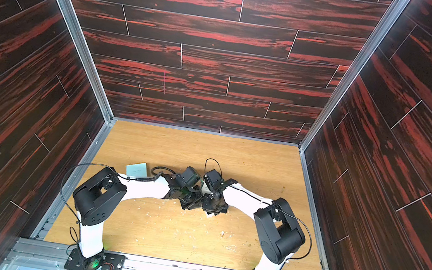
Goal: Take out the earrings from the drawer-style jewelry box
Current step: Pick up the earring from the drawer.
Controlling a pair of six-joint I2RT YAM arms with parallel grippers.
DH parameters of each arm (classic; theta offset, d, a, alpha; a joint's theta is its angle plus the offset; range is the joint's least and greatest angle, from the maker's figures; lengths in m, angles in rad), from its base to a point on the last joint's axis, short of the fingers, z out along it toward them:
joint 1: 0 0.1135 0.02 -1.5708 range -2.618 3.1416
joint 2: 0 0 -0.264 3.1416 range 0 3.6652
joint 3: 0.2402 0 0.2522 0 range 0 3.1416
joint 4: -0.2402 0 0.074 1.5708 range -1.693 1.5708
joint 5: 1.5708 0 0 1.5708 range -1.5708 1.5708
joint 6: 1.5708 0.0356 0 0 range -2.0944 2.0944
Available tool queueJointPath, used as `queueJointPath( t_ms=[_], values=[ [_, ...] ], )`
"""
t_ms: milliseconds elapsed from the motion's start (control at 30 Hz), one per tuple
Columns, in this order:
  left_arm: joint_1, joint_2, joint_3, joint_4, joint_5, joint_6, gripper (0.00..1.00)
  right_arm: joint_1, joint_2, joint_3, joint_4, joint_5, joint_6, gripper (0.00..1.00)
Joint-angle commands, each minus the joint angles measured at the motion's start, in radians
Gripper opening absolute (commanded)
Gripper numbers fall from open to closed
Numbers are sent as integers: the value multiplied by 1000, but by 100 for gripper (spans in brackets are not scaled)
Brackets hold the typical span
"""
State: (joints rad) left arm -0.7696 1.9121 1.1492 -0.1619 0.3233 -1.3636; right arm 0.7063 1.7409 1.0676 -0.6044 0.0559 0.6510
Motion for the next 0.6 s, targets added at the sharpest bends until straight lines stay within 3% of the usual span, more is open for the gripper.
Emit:
queueJointPath(
  t_ms=[0,567],
  values=[
    [-2,16,28,-37,-5,20,25,-3,-6,5,-3,-7,-2,10],
    [-2,34,52,-57,-1,43,24,-5,-105,28,-63,-29,22,7]
  ],
)
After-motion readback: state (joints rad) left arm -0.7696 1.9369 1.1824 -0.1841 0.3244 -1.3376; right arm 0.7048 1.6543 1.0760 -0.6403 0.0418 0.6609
